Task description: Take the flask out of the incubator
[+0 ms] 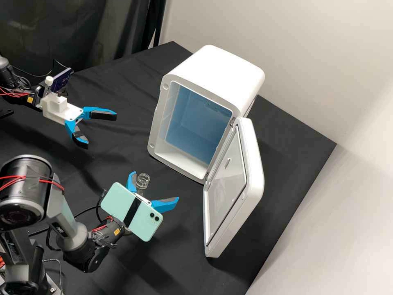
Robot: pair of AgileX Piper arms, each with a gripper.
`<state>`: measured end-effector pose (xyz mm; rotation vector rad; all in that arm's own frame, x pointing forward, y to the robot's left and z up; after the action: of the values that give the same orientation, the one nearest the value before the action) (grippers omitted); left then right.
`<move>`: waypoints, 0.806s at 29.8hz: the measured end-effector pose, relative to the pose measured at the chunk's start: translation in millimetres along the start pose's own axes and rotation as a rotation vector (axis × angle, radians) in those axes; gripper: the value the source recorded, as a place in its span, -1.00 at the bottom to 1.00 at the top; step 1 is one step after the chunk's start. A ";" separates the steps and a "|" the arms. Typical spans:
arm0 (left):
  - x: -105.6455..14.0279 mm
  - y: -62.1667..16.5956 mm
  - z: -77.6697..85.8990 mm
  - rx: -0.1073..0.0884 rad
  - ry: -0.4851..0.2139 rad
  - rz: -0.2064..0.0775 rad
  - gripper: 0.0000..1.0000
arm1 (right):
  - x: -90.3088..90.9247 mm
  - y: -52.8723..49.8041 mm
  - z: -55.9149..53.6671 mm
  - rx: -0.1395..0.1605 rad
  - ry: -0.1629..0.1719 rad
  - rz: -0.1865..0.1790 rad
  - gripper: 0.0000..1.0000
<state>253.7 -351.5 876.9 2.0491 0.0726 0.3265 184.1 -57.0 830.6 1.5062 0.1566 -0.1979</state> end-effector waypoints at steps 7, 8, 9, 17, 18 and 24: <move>0.0 0.0 0.0 0.000 0.000 0.000 1.00 | -11.1 13.4 -4.2 0.047 -0.004 0.069 1.00; 0.0 0.0 0.0 0.000 0.000 0.000 1.00 | -12.2 14.6 -5.1 0.050 -0.002 0.074 1.00; 0.0 0.0 0.0 0.000 0.000 0.000 1.00 | -13.1 15.5 -5.5 0.054 -0.002 0.079 1.00; 0.0 0.0 0.0 0.000 0.000 0.000 1.00 | -19.2 20.0 -4.5 0.102 -0.014 0.106 1.00; 0.0 0.0 0.0 0.000 0.000 0.000 1.00 | -19.7 20.4 -4.0 0.103 -0.017 0.109 1.00; 0.0 0.0 0.0 0.000 0.000 0.000 1.00 | -23.1 22.4 -0.3 0.141 -0.034 0.124 1.00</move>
<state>253.7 -351.5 876.9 2.0491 0.0726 0.3265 166.7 -54.7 857.6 1.6463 0.0224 -0.1373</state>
